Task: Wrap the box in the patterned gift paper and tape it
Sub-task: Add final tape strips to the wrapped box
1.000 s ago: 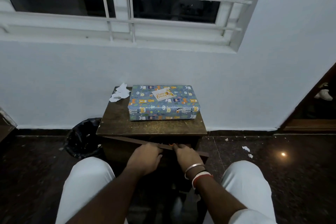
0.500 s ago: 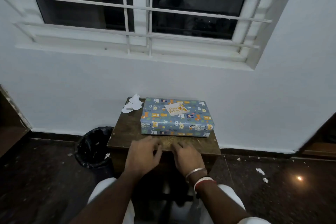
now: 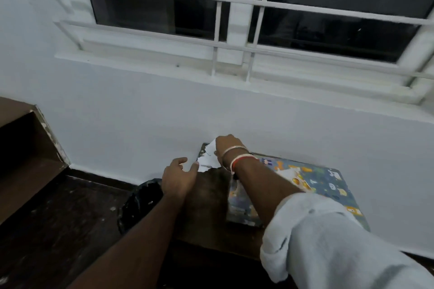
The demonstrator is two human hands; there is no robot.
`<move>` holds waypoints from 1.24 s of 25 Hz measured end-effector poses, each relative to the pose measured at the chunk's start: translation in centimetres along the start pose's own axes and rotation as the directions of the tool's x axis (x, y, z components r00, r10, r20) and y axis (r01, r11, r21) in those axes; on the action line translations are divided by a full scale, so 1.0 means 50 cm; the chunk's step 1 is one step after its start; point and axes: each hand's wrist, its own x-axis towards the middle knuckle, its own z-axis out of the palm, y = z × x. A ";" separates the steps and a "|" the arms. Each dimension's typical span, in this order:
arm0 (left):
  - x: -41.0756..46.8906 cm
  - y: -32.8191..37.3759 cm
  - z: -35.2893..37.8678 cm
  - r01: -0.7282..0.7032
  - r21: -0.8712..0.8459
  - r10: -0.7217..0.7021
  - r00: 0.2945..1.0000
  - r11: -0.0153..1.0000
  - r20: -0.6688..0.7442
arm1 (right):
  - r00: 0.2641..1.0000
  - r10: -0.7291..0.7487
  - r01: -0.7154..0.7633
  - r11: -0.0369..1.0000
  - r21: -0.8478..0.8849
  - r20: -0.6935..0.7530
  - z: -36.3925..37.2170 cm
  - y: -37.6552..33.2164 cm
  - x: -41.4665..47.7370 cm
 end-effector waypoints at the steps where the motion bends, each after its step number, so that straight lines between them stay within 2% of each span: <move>1: 0.025 -0.006 0.010 0.033 -0.030 -0.031 0.999 0.999 0.042 | 0.997 0.006 -0.002 0.999 -0.054 0.074 0.008 -0.013 0.036; 3: 0.069 -0.020 0.030 0.078 -0.087 -0.068 0.991 0.993 0.117 | 0.975 0.019 0.011 0.991 -0.131 0.222 0.024 -0.027 0.081; 5: 0.099 -0.029 0.043 0.115 -0.147 -0.093 0.984 0.982 0.154 | 0.965 0.044 -0.031 0.998 -0.054 0.257 0.041 -0.034 0.106; 8: 0.117 -0.040 0.050 0.126 -0.265 -0.076 0.979 0.956 0.190 | 0.990 0.054 -0.059 0.998 0.036 0.129 0.071 -0.043 0.115; 10: 0.123 -0.061 0.052 0.105 -0.363 -0.048 0.986 0.926 0.163 | 0.999 0.011 -0.017 0.991 0.134 0.048 0.086 -0.058 0.106; 13: 0.122 -0.093 0.033 0.135 -0.507 -0.135 0.990 0.851 0.037 | 0.997 -0.062 0.043 0.953 0.300 0.053 0.110 -0.072 0.089; 15: 0.119 -0.112 0.003 0.156 -0.544 -0.168 0.985 0.824 0.027 | 0.997 -0.068 0.047 0.903 0.427 0.033 0.129 -0.088 0.080; 17: 0.115 -0.129 -0.038 0.168 -0.551 -0.181 0.983 0.818 0.031 | 0.997 -0.071 0.051 0.879 0.474 0.024 0.148 -0.113 0.079; 19: 0.122 -0.160 -0.084 0.183 -0.554 -0.196 0.980 0.812 0.036 | 0.989 -0.134 0.087 0.871 0.484 0.064 0.164 -0.152 0.082; 23: 0.146 -0.243 -0.137 0.237 -0.519 -0.277 0.961 0.821 0.000 | 0.960 -0.228 0.152 0.911 0.383 0.162 0.201 -0.240 0.093; 26: 0.160 -0.297 -0.127 0.321 -0.487 -0.344 0.938 0.812 0.045 | 0.953 -0.180 0.109 0.954 0.281 0.242 0.242 -0.269 0.109; 28: 0.173 -0.330 -0.111 0.419 -0.386 -0.412 0.905 0.822 0.105 | 0.953 -0.129 0.073 0.976 0.205 0.274 0.265 -0.277 0.117; 31: 0.170 -0.344 -0.101 0.445 -0.256 -0.427 0.895 0.858 0.127 | 0.967 -0.105 0.064 0.982 0.178 0.230 0.272 -0.280 0.119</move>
